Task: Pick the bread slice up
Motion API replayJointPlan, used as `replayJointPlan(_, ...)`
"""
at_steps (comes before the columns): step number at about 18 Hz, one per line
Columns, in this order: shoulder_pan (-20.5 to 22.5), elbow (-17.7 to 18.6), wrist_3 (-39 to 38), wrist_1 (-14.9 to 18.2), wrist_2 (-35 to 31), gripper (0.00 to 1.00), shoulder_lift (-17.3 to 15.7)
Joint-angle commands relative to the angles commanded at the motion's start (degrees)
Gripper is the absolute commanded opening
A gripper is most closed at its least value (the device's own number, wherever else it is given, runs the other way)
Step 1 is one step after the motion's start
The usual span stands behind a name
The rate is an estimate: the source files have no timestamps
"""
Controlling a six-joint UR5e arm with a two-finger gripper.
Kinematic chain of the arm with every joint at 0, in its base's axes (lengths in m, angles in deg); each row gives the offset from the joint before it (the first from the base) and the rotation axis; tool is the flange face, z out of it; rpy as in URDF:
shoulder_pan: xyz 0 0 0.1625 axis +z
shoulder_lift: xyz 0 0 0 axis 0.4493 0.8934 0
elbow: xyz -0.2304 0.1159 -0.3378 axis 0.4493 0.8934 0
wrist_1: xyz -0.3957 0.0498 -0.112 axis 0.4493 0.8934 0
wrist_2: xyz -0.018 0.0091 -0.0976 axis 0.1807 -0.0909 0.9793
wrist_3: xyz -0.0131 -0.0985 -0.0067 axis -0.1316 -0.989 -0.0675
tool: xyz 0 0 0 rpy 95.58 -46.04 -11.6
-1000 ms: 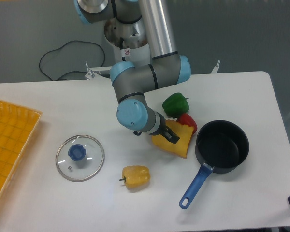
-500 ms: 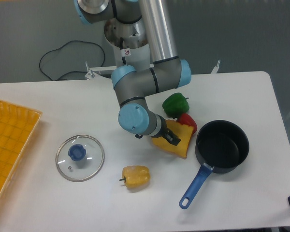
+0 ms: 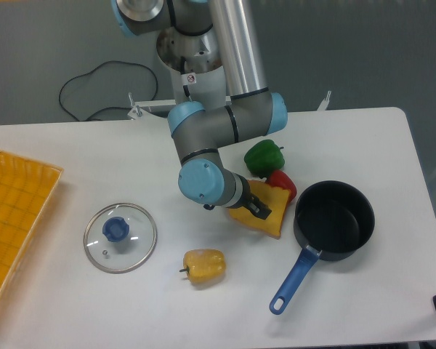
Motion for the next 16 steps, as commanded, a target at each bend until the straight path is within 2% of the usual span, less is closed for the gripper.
replayJointPlan(2,0.0,0.0,0.09,0.0,0.0,0.99,0.09)
replayJointPlan(3,0.0,0.0,0.09,0.09,0.0,0.94,0.09)
replayJointPlan(7,0.0,-0.26,-0.09,0.26,-0.09,0.58,0.09)
replayJointPlan(8,0.0,-0.44,-0.09,0.35,-0.09,0.44,0.09)
replayJointPlan(10,0.0,-1.14,-0.18,0.7,0.0,0.33,0.0)
replayJointPlan(12,-0.09,-1.06,-1.4,0.62,0.09,0.24,0.09)
replayJointPlan(14,-0.09,-1.23,-2.81,0.62,0.0,0.23,0.35)
replayJointPlan(16,-0.09,-2.02,-2.55,0.7,0.26,0.13,0.35)
